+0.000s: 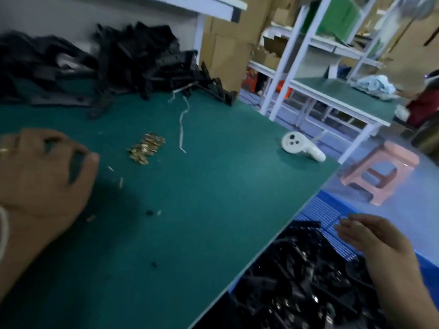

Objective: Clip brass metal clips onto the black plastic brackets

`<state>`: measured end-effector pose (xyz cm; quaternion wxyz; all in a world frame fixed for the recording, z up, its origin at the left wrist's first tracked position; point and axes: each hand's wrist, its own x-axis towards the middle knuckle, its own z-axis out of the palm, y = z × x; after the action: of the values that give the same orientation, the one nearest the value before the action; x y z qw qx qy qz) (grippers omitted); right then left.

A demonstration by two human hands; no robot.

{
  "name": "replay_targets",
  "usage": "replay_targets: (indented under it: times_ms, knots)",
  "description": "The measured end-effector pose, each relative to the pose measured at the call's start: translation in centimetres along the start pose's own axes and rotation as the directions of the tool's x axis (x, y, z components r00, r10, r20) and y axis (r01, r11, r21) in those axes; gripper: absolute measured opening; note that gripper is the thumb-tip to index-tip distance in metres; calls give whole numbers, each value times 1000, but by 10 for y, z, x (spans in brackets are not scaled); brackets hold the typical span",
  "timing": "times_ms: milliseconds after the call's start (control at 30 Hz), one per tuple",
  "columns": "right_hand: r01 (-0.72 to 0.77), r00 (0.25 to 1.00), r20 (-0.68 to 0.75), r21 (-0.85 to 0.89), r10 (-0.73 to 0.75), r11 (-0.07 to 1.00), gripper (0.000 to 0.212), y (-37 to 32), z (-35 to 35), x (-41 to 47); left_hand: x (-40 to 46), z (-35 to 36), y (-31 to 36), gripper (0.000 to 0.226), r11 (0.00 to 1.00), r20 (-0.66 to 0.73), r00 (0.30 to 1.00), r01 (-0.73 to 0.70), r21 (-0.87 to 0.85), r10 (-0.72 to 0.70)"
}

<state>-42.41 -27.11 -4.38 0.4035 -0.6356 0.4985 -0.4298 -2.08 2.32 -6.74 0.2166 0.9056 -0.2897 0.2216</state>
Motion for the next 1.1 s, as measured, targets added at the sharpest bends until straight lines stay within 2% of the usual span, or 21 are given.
replay_targets:
  times_ms: [33,67,100,167,233,300,333,367,433,500,567,667,733,800,867,900,967,1000,1033,1100]
  knots:
    - [70,996,55,49,-73,996,10,-22,20,3,6,-1,0,40,997,-26,997,70,-28,-71]
    - [127,983,124,100,-139,987,10,-45,41,3,5,-8,7,41,996,-19,997,74,-49,-75]
    - [187,957,199,128,-209,974,12,-66,63,2,4,-13,11,39,997,-52,996,68,-30,-69]
    - [266,884,353,158,-306,951,8,-99,115,2,7,-18,7,29,997,-26,996,83,0,-83]
    - [320,791,513,116,-332,940,18,-126,177,1,10,-19,6,19,996,17,996,82,-17,-82]
    - [346,690,664,49,-289,937,11,-147,240,-1,9,-15,5,15,998,-10,999,51,-22,-51]
    - [413,626,728,-6,-279,911,8,-156,270,-1,9,-17,7,15,1000,-2,1000,26,-13,-26]
    - [498,565,774,-42,-287,866,9,-164,299,-2,10,-15,6,16,1000,-16,1000,11,-7,-11]
    - [600,488,810,-42,-324,799,19,-181,351,-5,10,-18,6,21,1000,9,1000,21,2,-21]
    - [627,458,820,-25,-343,779,32,-198,398,-9,10,-21,6,26,1000,7,1000,13,17,-14]
    - [634,450,842,-66,-298,771,47,-214,440,-12,11,-22,7,33,1000,28,1000,3,1,-3]
    - [614,484,857,-190,-176,766,60,-222,485,-14,13,-22,6,43,999,32,999,-29,-31,30]
    - [591,498,846,-172,-190,788,45,-219,497,-19,13,-23,4,47,999,71,997,-17,-30,19]
    - [498,469,848,-23,-248,867,20,-216,495,-28,14,-23,2,48,999,79,997,-5,-47,9]
    - [363,348,875,206,-337,909,7,-214,476,-38,13,-25,4,43,998,52,999,16,-64,-13]
    - [358,269,866,317,-422,878,9,-213,461,-41,13,-27,5,38,998,15,999,33,-60,-32]
    - [470,89,810,479,-580,741,11,-208,427,-43,11,-28,6,34,997,-96,993,66,-36,-69]
    - [521,15,788,519,-615,678,12,-203,409,-42,11,-26,6,40,996,-146,985,85,-21,-87]
    - [543,-36,782,538,-622,645,14,-197,394,-41,11,-25,4,50,995,-176,979,104,-3,-103]
    - [546,-79,792,542,-605,638,17,-185,372,-37,11,-22,3,64,991,-170,978,128,32,-120]
